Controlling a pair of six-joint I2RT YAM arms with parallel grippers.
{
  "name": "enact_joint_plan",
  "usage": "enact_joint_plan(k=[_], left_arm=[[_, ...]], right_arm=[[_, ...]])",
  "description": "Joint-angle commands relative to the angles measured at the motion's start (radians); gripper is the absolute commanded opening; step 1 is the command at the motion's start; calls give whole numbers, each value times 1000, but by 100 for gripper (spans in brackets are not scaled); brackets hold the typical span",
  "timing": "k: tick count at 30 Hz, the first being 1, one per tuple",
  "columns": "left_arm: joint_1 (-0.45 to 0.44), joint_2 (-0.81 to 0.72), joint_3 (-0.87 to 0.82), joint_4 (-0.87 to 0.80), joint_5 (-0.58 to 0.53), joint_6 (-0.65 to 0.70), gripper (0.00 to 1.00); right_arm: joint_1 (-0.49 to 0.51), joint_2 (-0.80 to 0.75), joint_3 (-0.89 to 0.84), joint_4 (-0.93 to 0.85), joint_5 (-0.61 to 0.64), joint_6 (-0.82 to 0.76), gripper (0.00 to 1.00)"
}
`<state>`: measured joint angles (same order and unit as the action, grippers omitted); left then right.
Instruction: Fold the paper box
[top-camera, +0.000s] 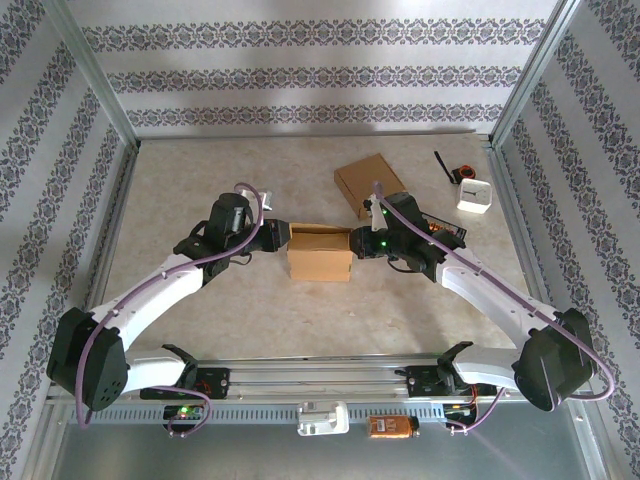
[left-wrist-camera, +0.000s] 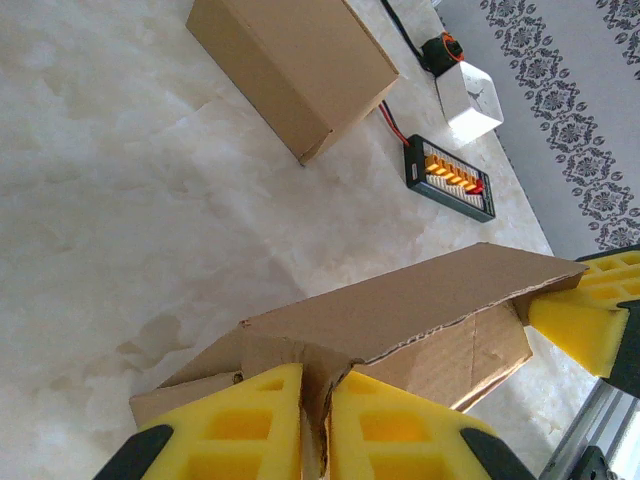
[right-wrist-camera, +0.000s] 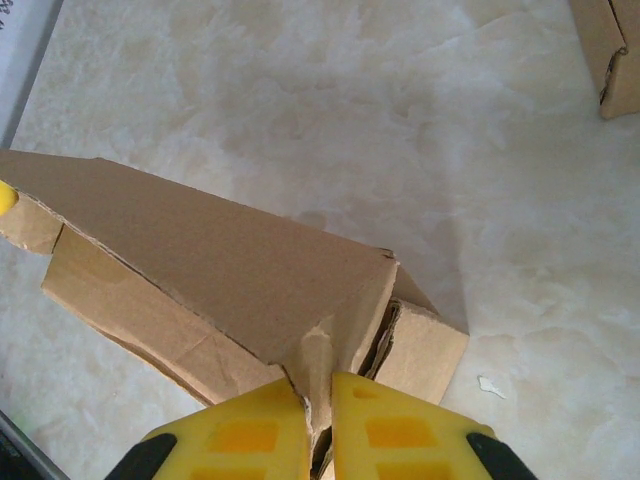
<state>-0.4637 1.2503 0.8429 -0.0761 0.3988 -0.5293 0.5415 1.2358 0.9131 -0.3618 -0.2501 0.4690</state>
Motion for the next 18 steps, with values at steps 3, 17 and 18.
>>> enact_joint_plan(k=[3, 17, 18], left_arm=[[-20, 0, 30, -80, 49, -28, 13], [-20, 12, -46, -179, 45, -49, 13], [-21, 9, -45, -192, 38, -47, 13]], right_arm=[[27, 25, -11, -23, -6, -13, 13], [34, 19, -16, -24, -2, -4, 13], [35, 18, -16, -25, -2, -4, 13]])
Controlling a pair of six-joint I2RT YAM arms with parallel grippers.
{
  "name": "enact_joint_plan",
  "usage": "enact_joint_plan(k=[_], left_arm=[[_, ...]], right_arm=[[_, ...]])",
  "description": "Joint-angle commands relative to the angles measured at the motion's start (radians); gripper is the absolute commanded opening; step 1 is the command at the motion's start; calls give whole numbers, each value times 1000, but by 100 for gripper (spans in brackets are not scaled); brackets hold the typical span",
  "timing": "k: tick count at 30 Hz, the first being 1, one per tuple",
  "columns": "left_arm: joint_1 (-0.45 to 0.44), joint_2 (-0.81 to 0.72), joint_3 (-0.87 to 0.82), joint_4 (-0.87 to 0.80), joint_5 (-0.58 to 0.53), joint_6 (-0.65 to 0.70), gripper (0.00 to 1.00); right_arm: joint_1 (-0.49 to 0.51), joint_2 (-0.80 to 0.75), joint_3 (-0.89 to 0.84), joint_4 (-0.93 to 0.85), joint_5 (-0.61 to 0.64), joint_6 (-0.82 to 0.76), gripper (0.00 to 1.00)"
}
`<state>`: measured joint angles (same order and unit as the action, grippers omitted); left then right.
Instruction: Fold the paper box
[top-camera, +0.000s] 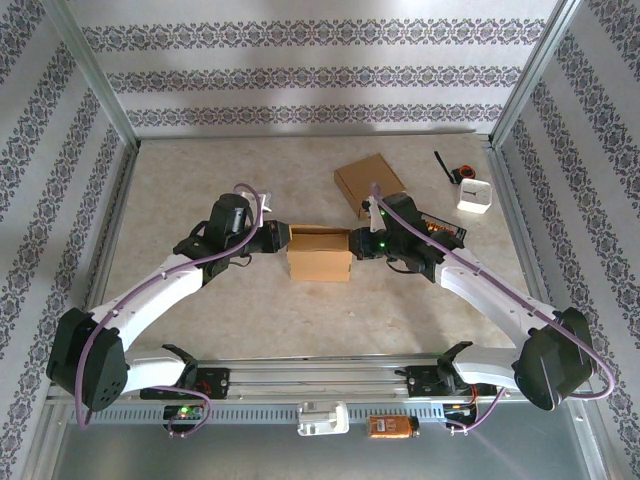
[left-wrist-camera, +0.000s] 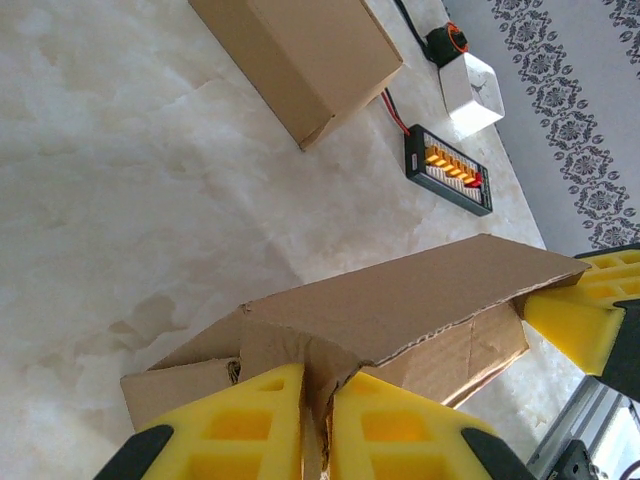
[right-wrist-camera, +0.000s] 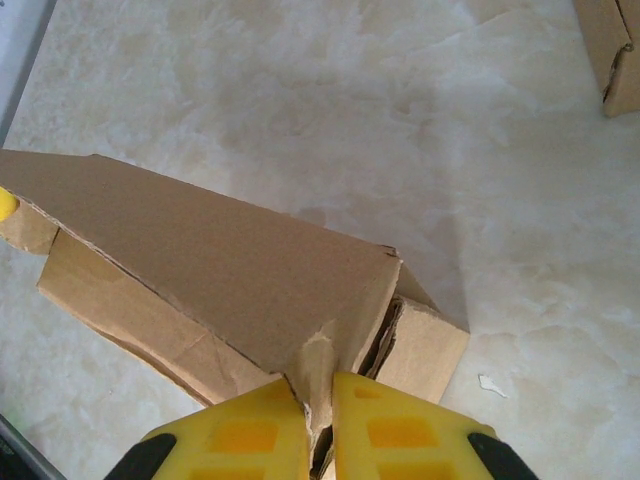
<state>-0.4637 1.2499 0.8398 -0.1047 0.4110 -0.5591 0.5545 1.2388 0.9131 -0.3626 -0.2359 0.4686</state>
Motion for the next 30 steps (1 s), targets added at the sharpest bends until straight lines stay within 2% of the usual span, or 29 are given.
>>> enact_joint_plan(k=[1, 10, 15, 18, 23, 30], left_arm=[[-20, 3, -39, -175, 21, -14, 13], [-20, -44, -20, -262, -94, 32, 12], [-20, -19, -40, -252, -78, 16, 13], [-20, -21, -36, -299, -131, 20, 13], [-20, -54, -44, -220, -57, -21, 12], [-14, -89, 5, -204, -92, -45, 11]], right_arm=[[22, 13, -16, -26, -16, -4, 13], [22, 11, -19, -29, -10, -9, 13], [22, 13, -21, -29, -10, -7, 13], [22, 11, -20, -30, -10, -5, 13], [22, 13, -15, -33, -7, -9, 14], [23, 14, -14, -35, -5, -16, 13]])
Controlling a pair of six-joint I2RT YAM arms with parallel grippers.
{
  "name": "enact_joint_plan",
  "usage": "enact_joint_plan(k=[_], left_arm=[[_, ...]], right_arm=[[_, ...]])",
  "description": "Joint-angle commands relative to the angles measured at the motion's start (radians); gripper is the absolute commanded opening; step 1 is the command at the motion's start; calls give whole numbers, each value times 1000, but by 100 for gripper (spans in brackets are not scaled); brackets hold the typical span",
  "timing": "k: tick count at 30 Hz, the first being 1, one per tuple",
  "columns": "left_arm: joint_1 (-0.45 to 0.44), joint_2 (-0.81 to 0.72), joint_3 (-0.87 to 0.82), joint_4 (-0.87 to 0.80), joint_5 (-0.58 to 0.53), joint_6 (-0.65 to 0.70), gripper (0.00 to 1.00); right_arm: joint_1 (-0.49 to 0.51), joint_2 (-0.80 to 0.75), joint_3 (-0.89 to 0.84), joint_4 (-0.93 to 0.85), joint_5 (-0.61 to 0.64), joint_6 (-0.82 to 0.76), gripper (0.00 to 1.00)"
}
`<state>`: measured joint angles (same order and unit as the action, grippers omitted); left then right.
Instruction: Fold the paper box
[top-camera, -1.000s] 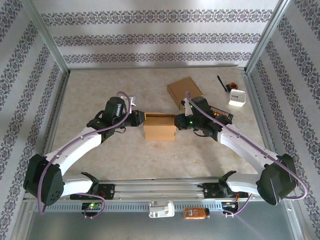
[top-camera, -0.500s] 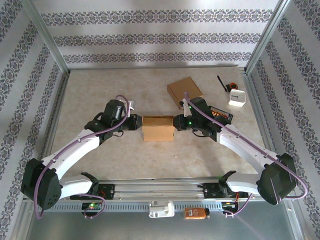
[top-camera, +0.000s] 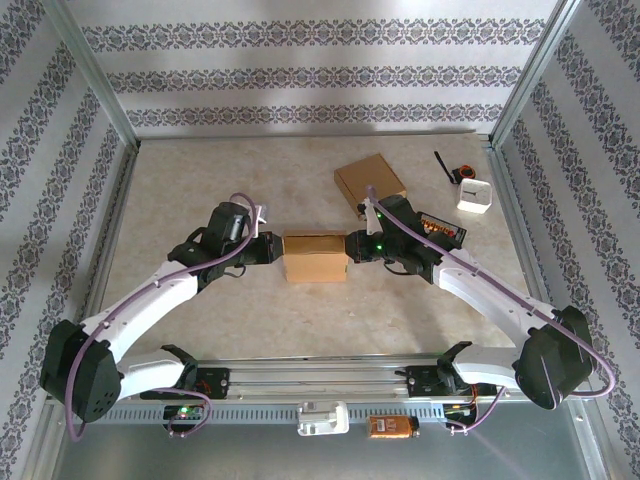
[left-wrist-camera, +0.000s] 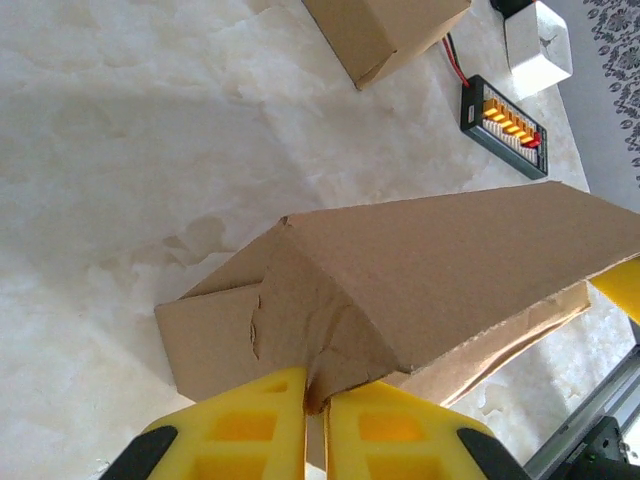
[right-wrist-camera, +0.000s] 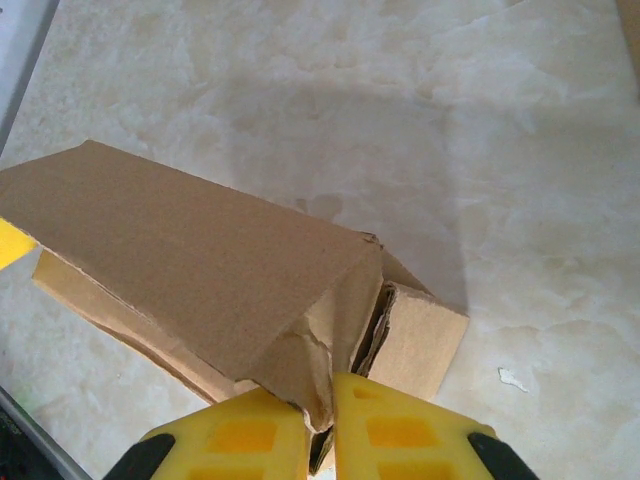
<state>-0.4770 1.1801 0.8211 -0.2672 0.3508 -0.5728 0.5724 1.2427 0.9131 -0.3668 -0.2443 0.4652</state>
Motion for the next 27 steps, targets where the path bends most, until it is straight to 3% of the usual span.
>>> enact_joint_plan(k=[1, 11, 20, 27], left_arm=[[1, -16, 37, -43, -24, -44, 11], [16, 14, 88, -48, 61, -109, 11], [62, 7, 51, 80, 225, -264, 11], [67, 21, 90, -25, 206, -188, 11]], right_arm=[[4, 10, -15, -32, 5, -14, 14], [6, -6, 1, -33, 16, -24, 17], [6, 10, 8, -38, 12, -29, 16], [3, -21, 46, -40, 60, -30, 20]])
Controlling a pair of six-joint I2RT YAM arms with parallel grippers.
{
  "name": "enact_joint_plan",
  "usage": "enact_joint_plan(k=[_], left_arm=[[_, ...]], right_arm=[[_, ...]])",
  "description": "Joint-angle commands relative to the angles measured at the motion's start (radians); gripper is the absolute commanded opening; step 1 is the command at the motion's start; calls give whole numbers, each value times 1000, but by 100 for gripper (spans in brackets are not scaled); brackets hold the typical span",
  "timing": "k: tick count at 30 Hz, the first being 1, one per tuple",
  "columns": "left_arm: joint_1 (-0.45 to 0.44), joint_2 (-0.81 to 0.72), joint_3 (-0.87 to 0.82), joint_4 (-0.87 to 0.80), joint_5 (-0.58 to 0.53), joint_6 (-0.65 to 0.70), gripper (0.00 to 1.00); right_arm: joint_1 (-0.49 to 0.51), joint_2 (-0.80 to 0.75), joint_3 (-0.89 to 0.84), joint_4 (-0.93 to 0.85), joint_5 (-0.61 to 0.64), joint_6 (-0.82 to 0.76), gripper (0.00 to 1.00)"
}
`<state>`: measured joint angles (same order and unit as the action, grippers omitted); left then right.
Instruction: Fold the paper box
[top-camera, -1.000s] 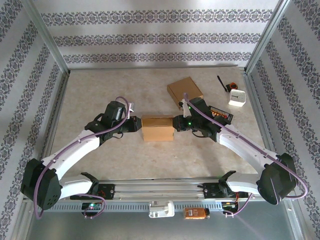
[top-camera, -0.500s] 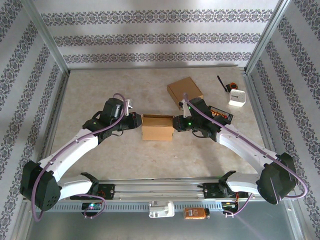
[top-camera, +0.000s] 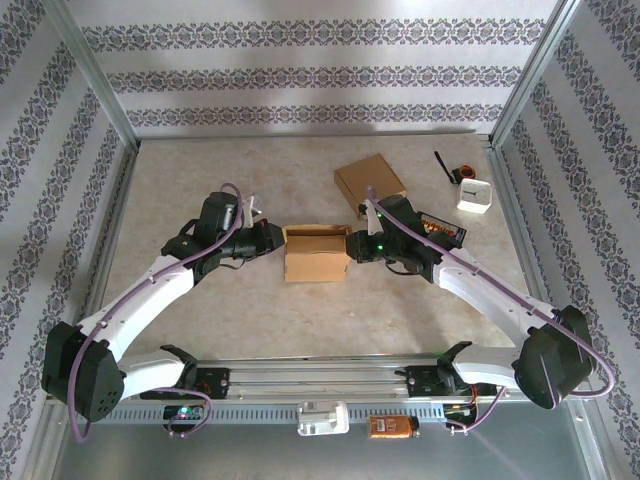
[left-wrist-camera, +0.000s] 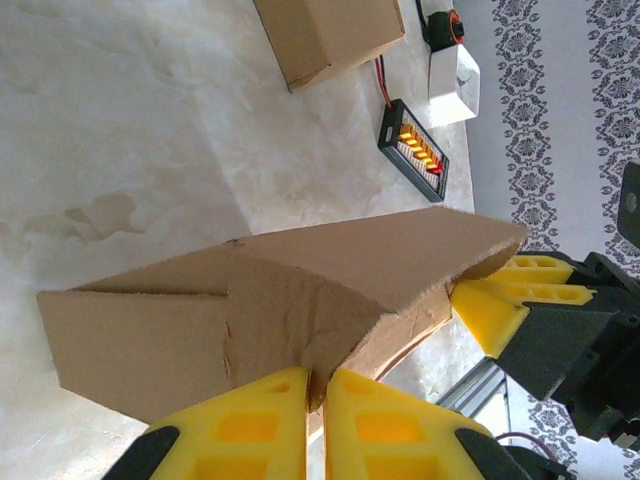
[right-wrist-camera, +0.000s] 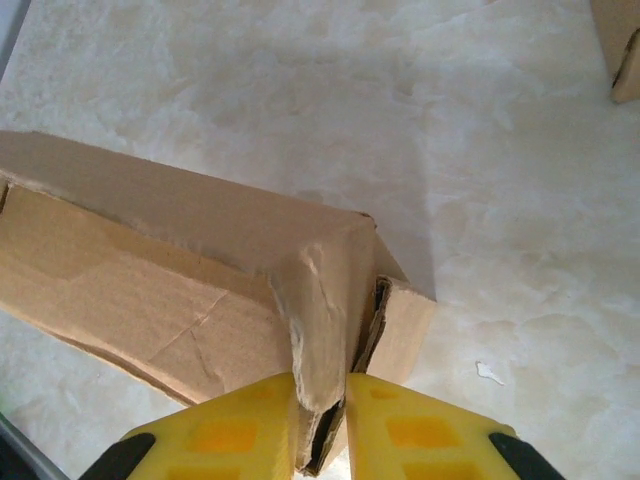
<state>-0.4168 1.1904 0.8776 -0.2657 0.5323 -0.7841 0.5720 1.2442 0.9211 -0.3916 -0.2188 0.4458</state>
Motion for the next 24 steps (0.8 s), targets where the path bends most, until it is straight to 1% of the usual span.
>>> enact_joint_plan(k=[1, 4, 6, 16, 18, 20, 24], left_arm=[[7, 11, 28, -25, 20, 24, 11], [7, 16, 15, -12, 24, 20, 11], [7, 17, 12, -7, 24, 23, 11], [6, 20, 6, -5, 23, 35, 11], [7, 20, 7, -5, 24, 37, 11], [7, 22, 7, -6, 21, 37, 11], [9, 23, 2, -4, 19, 39, 11]], right_arm=[[3, -23, 44, -13, 36, -11, 20], [3, -11, 62, -12, 32, -14, 20], [3, -1, 67, -13, 29, -18, 21], [-21, -49, 65, -18, 125, -37, 39], [-26, -47, 64, -11, 137, -41, 40], [-29, -36, 66, -3, 121, -40, 39], [-26, 3, 83, 6, 74, -33, 35]])
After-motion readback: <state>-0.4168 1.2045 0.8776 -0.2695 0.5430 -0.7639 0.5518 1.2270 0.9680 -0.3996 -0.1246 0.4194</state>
